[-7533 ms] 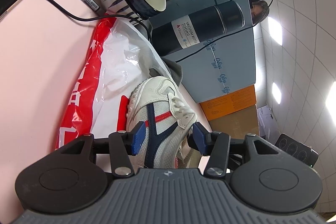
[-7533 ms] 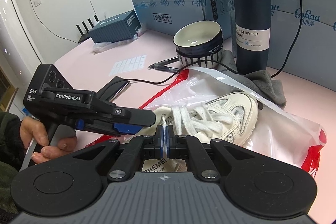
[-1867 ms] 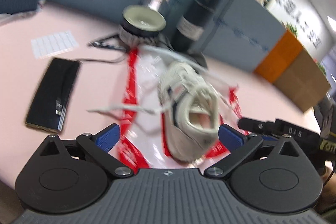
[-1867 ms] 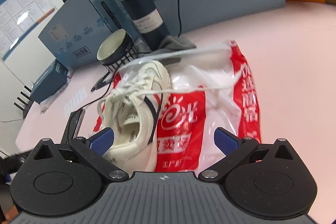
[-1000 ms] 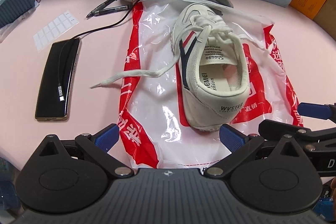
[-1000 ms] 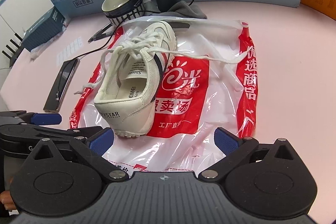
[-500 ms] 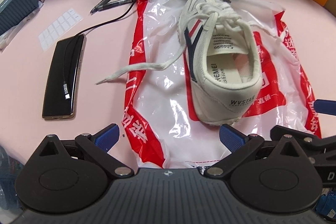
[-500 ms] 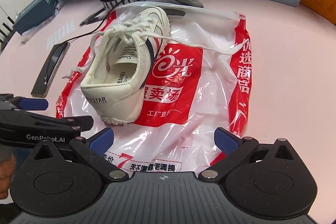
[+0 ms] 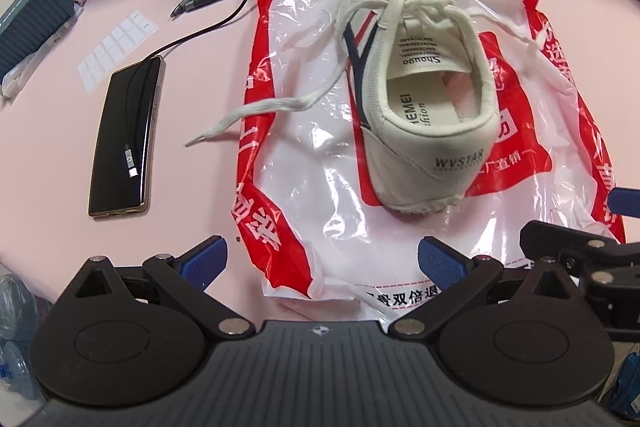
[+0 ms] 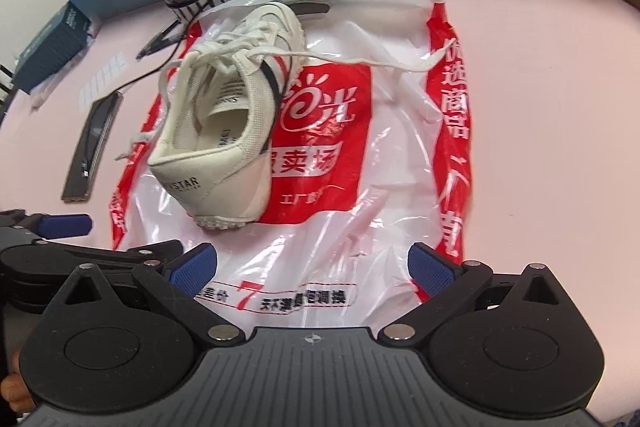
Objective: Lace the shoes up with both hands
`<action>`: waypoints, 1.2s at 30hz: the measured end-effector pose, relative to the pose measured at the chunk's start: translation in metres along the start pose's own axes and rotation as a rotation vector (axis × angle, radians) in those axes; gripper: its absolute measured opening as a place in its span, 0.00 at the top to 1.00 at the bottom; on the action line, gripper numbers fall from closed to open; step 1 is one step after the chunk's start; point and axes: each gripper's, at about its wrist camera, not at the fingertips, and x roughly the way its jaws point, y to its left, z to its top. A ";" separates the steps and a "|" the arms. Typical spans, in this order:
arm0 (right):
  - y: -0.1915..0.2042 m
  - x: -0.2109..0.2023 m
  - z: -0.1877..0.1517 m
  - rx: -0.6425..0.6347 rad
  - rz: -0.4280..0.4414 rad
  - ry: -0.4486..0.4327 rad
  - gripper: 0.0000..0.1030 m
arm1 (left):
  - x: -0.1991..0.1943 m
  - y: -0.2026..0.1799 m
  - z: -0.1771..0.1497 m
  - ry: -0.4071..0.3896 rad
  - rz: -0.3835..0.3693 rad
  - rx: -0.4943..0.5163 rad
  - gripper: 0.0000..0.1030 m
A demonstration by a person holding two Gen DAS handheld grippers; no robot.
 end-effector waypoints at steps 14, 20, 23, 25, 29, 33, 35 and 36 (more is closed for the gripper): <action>0.006 -0.005 -0.010 -0.021 -0.014 0.025 0.01 | 0.004 -0.009 -0.003 0.079 0.038 0.018 0.01; 0.008 -0.005 -0.006 -0.024 -0.016 0.019 0.01 | 0.006 -0.006 0.000 0.092 0.033 0.002 0.01; 0.008 -0.005 -0.002 -0.026 -0.015 0.014 0.01 | 0.006 -0.004 0.003 0.093 0.027 -0.010 0.01; 0.008 -0.005 0.000 -0.026 -0.013 0.010 0.01 | 0.006 -0.003 0.005 0.093 0.025 -0.016 0.01; 0.009 -0.003 0.006 -0.028 -0.010 0.005 0.01 | 0.008 -0.001 0.011 0.099 0.021 -0.026 0.01; 0.009 -0.002 0.011 -0.031 -0.005 -0.001 0.01 | 0.012 -0.001 0.015 0.117 0.024 -0.028 0.01; 0.009 -0.002 0.013 -0.032 -0.004 -0.004 0.01 | 0.013 -0.001 0.018 0.116 0.024 -0.027 0.01; 0.009 -0.002 0.014 -0.032 -0.003 -0.005 0.01 | 0.013 -0.001 0.019 0.115 0.024 -0.027 0.01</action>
